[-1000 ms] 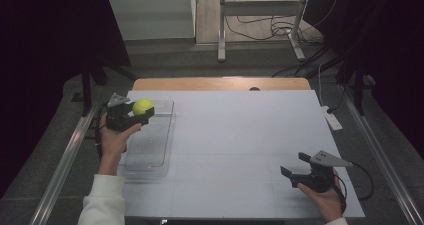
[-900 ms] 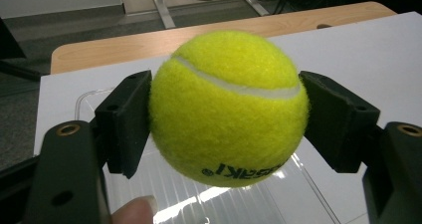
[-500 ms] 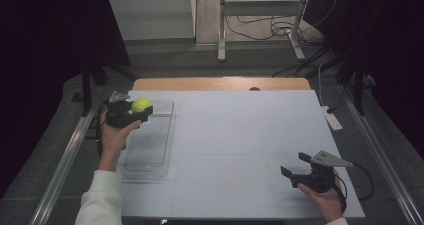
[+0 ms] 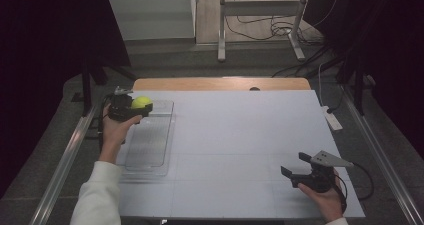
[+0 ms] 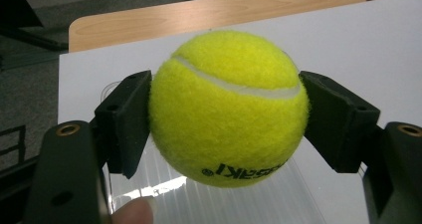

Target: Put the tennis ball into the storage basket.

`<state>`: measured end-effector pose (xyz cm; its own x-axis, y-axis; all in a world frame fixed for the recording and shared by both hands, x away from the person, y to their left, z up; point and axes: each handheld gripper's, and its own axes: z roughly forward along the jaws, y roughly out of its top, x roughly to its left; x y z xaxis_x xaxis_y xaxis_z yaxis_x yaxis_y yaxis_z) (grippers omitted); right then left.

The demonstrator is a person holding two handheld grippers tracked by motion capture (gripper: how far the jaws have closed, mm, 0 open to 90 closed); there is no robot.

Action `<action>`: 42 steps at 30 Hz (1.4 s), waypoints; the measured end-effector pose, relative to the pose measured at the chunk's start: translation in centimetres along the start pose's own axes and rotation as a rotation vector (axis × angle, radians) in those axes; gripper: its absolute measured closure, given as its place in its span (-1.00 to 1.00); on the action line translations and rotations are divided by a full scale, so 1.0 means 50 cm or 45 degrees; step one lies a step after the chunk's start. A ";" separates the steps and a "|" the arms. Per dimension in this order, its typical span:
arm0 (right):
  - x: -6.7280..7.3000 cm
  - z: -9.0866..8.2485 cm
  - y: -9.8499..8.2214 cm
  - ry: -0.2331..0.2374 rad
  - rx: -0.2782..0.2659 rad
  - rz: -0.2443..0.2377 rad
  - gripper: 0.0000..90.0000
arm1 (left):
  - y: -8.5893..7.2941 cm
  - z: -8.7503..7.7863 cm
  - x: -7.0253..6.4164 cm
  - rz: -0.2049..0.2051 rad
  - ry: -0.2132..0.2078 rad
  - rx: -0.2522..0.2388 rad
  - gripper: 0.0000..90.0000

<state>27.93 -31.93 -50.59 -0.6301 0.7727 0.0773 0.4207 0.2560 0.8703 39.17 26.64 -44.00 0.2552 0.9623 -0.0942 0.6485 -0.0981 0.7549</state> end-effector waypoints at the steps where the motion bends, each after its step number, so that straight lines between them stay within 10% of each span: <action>1: 0.000 0.000 0.000 0.000 0.001 0.000 -0.77 | 0.001 0.003 0.002 0.004 0.007 0.011 -0.41; 42: -0.001 0.000 -0.001 -0.003 0.003 0.003 -0.77 | -0.011 0.077 0.032 -0.004 0.096 0.199 -0.41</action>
<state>27.95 -31.95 -50.64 -0.6277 0.7745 0.0780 0.4238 0.2560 0.8688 41.99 27.23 -47.05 0.2026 0.9783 -0.0432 0.7542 -0.1278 0.6441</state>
